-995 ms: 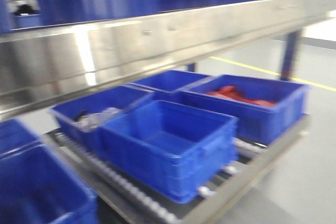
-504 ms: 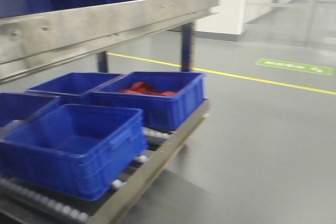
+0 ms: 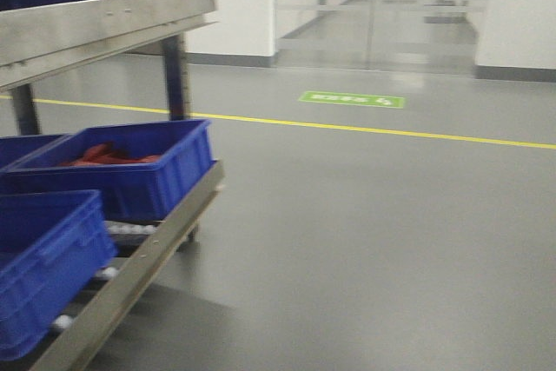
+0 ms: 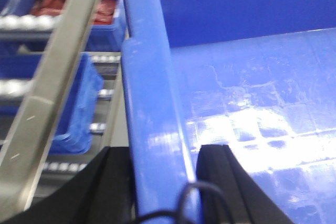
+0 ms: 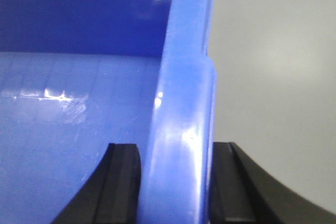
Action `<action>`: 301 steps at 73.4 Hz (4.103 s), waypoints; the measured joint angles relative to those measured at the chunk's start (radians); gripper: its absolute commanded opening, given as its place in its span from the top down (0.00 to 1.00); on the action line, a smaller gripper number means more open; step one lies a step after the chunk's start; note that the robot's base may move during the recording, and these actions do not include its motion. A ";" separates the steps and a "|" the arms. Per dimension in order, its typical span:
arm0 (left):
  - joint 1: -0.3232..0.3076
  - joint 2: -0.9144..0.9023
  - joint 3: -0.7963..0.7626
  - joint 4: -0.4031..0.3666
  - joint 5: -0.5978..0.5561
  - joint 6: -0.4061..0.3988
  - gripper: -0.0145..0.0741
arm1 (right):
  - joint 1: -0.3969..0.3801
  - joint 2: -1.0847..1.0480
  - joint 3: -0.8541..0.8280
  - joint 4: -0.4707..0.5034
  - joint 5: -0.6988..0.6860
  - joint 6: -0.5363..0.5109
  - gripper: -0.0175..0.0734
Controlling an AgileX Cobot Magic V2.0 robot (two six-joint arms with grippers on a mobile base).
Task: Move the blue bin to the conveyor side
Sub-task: 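Hold the bin with both grippers while the base turns away from the rack, then carry the bin with both grippers while driving up to the conveyor table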
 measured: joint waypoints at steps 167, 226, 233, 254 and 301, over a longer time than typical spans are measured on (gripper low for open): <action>0.000 0.000 0.000 -0.002 0.000 0.000 0.85 | 0.000 -0.006 0.000 -0.002 0.000 0.000 0.89; 0.000 0.000 0.000 0.002 0.000 0.000 0.85 | 0.000 -0.006 0.000 0.000 0.000 0.000 0.89; 0.000 0.000 0.000 0.004 0.000 0.000 0.85 | 0.000 -0.006 0.000 0.001 0.000 0.000 0.89; 0.000 0.000 0.000 0.004 0.000 0.000 0.85 | 0.000 -0.006 0.000 0.001 0.000 0.000 0.89; 0.000 0.000 0.000 0.002 0.000 0.000 0.85 | 0.000 -0.006 0.000 0.001 0.000 0.000 0.89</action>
